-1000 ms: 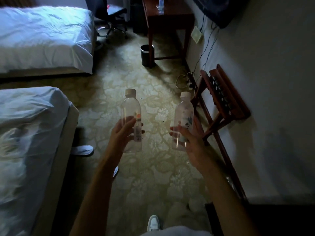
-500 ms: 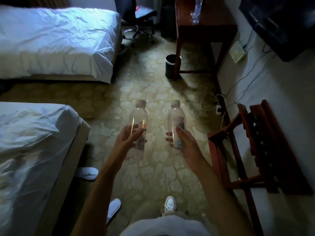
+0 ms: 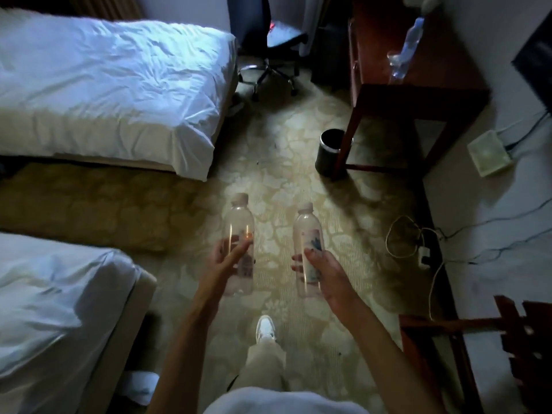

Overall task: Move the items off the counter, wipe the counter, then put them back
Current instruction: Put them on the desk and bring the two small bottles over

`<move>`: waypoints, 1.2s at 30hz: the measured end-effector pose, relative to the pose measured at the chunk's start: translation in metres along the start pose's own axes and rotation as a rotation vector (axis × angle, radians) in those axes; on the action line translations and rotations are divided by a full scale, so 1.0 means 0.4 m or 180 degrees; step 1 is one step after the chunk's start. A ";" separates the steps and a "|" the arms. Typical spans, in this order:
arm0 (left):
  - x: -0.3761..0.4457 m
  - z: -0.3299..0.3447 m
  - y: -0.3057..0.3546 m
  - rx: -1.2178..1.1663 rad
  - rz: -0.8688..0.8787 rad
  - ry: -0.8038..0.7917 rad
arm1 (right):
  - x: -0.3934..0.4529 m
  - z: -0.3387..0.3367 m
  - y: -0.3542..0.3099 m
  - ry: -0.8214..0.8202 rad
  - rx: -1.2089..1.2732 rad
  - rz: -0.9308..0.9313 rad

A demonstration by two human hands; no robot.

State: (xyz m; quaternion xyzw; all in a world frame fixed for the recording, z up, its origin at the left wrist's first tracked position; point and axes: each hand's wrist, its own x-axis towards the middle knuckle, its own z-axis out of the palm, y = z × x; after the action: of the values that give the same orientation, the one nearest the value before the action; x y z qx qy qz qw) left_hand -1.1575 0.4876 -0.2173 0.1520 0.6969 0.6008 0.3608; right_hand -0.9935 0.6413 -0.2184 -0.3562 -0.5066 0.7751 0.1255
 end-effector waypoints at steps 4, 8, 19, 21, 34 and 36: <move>0.296 0.026 0.177 0.0136 0.0162 -0.0211 | 0.239 -0.011 -0.202 0.0303 -0.0099 -0.0244; 0.545 0.086 0.308 0.0199 0.0296 -0.0450 | 0.431 -0.039 -0.325 0.0496 0.0176 -0.0317; 1.316 0.322 0.472 0.0442 0.0107 -0.0745 | 1.149 -0.233 -0.595 0.0841 0.0709 -0.0234; 1.460 0.374 0.560 0.0425 0.0185 -0.0798 | 1.267 -0.278 -0.706 0.0876 0.0698 -0.0309; 2.243 0.774 0.802 0.0513 0.0206 -0.2000 | 1.821 -0.559 -1.012 0.2227 0.1400 -0.0641; 2.373 0.853 0.827 0.0585 0.0274 -0.2305 | 1.919 -0.602 -1.042 0.2572 0.1609 -0.0706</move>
State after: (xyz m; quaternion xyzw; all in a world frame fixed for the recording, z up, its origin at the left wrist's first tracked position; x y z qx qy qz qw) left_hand -1.6548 1.4252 -0.2141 0.4155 0.5682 0.4577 0.5431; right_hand -1.4479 1.4251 -0.2361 -0.5308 -0.2483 0.6555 0.4763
